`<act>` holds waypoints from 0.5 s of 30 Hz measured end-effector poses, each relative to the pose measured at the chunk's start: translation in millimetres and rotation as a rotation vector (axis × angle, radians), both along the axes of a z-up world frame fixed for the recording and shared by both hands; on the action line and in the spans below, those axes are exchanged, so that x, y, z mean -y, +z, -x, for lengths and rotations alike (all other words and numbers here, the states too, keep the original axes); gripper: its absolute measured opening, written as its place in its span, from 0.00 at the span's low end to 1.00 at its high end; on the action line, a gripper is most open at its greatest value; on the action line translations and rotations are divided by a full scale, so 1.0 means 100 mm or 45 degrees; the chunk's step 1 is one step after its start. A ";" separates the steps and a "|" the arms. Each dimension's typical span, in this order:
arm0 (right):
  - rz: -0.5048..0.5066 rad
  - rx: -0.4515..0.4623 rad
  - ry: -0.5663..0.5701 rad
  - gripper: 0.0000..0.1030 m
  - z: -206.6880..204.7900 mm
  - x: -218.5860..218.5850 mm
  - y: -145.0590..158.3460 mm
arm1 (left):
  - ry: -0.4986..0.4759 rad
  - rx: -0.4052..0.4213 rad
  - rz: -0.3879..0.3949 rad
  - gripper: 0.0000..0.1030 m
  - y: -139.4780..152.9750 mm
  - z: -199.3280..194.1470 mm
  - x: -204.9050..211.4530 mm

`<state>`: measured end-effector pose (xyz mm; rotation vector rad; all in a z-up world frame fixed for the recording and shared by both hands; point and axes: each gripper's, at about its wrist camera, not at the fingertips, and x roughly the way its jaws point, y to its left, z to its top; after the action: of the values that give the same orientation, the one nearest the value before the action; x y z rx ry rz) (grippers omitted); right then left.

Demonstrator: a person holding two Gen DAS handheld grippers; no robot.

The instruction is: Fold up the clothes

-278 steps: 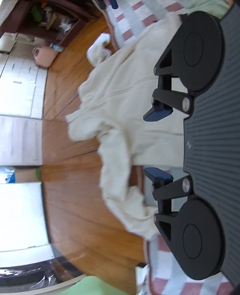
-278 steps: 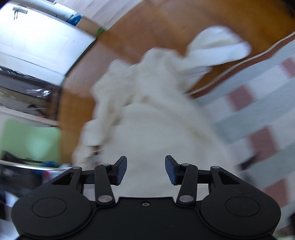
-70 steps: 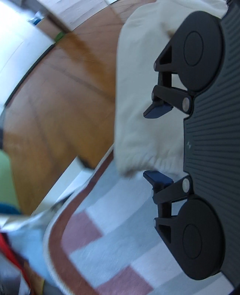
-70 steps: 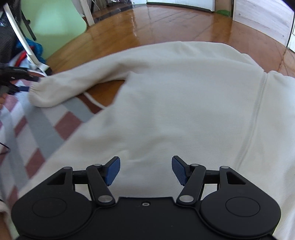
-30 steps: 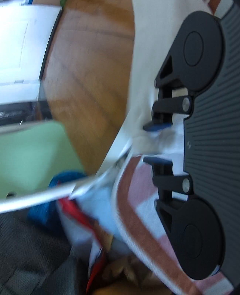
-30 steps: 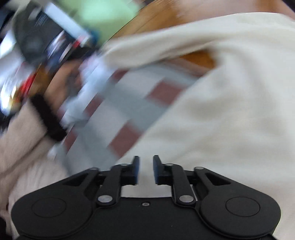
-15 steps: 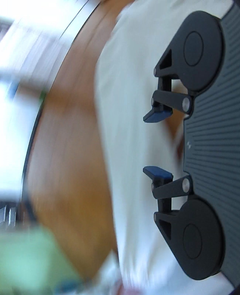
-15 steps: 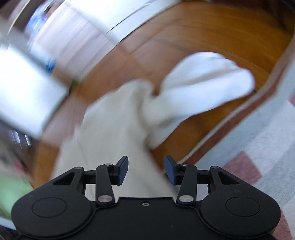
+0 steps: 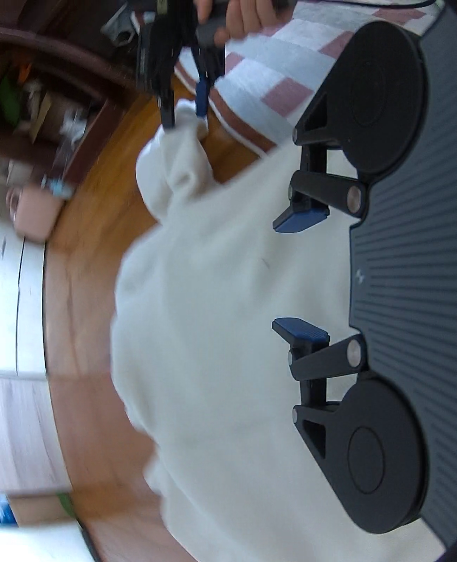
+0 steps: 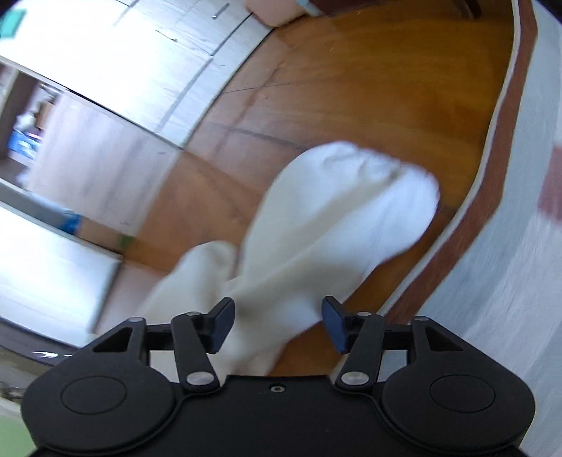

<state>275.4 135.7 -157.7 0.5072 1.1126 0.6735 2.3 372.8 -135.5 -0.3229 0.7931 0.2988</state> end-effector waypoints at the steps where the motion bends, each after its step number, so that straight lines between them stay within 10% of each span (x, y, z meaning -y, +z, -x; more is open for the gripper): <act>1: 0.066 0.009 -0.025 0.73 -0.09 -0.05 -0.03 | -0.015 -0.004 -0.005 0.51 -0.01 -0.11 0.03; 4: 0.225 0.164 -0.009 0.56 -0.29 -0.18 0.03 | -0.011 -0.024 -0.013 0.51 -0.08 -0.28 0.05; 5: 0.262 0.254 0.023 0.12 -0.33 -0.22 0.11 | -0.010 -0.029 -0.010 0.51 -0.10 -0.32 0.02; 6: 0.294 0.353 0.044 0.06 -0.34 -0.24 0.23 | -0.007 -0.033 -0.007 0.51 -0.12 -0.35 -0.01; 15: 0.528 0.993 -0.103 0.05 -0.73 -0.26 1.59 | 0.020 -0.051 -0.002 0.52 -0.22 -0.47 -0.10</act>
<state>348.4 161.9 1.1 -0.0812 0.4617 0.4798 49.5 382.6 -157.5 -0.3223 0.8302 0.3215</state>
